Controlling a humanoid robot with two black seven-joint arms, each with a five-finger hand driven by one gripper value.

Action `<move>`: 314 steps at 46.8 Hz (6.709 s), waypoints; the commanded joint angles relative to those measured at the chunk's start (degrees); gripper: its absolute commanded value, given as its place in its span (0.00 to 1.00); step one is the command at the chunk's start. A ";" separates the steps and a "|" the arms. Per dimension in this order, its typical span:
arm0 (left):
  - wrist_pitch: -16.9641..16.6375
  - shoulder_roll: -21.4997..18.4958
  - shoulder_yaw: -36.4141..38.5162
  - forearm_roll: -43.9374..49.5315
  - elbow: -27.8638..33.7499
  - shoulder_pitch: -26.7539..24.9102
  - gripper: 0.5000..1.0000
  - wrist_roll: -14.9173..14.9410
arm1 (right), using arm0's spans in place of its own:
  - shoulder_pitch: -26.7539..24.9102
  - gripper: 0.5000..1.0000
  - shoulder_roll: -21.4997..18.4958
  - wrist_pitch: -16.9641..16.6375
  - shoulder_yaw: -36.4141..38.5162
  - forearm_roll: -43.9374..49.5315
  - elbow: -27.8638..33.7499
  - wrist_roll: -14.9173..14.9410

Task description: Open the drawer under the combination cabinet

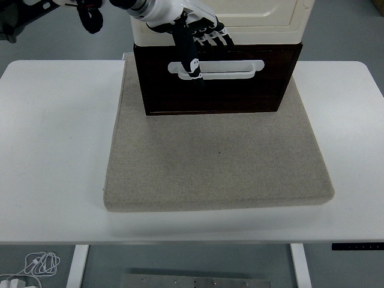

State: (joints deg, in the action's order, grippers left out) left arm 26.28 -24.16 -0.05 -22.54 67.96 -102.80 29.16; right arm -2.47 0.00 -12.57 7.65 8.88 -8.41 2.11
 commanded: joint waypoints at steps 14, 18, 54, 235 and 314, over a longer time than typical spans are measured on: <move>0.00 1.83 0.40 0.39 -3.44 0.85 1.00 2.57 | 0.01 0.85 0.00 0.00 0.00 0.00 0.06 0.00; 0.17 3.50 0.49 0.39 -4.23 1.11 1.00 2.74 | 0.01 0.85 0.00 0.00 0.00 0.00 0.06 0.00; -4.04 6.76 1.10 -0.14 -5.20 3.22 1.00 2.74 | 0.01 0.85 0.00 0.00 0.00 0.00 -0.03 0.00; 3.25 6.49 -2.59 -1.45 4.73 5.50 1.00 2.83 | 0.01 0.85 0.00 0.00 0.00 0.00 0.06 0.00; -0.60 -7.66 -60.68 -0.75 -24.97 5.50 1.00 -19.83 | 0.01 0.85 0.00 0.00 0.00 0.00 -0.03 0.00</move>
State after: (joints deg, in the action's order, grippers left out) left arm 28.30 -31.41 -60.78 -23.62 45.58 -98.16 12.68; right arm -2.44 0.00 -12.57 7.65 8.88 -8.43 2.11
